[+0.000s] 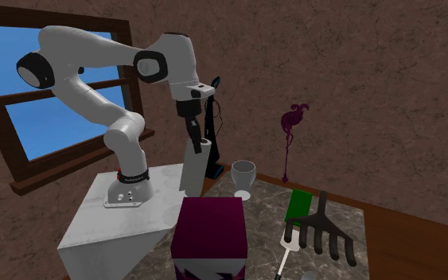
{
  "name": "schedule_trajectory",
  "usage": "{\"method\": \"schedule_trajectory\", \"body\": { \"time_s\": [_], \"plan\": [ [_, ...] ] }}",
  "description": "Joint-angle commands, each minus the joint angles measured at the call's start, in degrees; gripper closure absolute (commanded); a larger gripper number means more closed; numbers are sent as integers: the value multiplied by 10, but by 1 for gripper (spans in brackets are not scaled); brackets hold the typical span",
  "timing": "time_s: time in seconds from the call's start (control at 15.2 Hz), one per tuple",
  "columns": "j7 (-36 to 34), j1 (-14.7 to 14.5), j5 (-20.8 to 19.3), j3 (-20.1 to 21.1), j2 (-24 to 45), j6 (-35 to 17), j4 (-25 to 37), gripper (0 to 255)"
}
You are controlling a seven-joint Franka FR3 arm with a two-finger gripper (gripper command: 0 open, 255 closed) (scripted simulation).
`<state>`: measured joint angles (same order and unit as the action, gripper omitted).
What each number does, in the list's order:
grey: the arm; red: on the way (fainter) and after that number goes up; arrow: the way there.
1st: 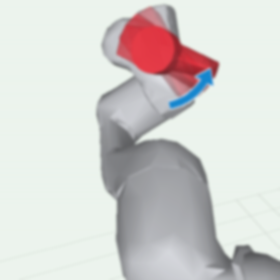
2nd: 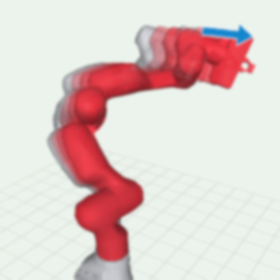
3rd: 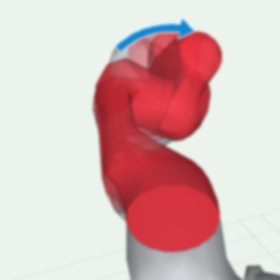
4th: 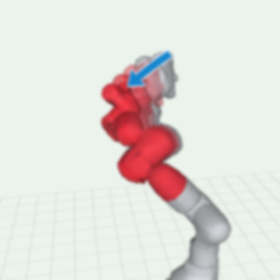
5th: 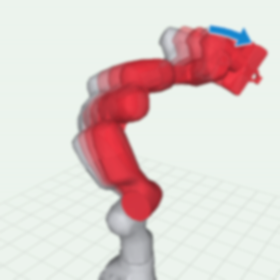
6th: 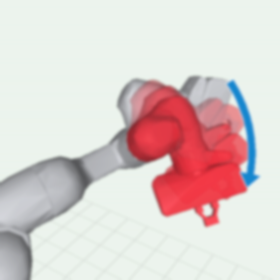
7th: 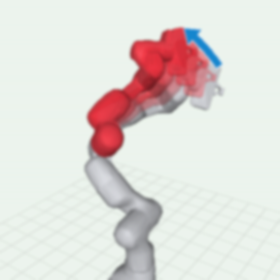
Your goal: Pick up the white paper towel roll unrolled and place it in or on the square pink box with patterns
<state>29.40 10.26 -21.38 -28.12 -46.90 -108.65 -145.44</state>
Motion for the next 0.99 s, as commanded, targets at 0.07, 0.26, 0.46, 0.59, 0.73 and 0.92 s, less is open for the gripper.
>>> {"method": "schedule_trajectory", "body": {
  "time_s": [0.07,0.26,0.46,0.59,0.73,0.92],
  "plan": [
    [2,-3,7,7,0,24,23,255],
    [4,-6,13,14,1,46,46,255],
    [5,-8,19,20,3,67,70,255],
    [6,-10,23,23,5,81,86,255],
    [7,-12,26,27,8,95,103,255],
    [9,-15,32,32,13,116,128,255]
  ]
}}
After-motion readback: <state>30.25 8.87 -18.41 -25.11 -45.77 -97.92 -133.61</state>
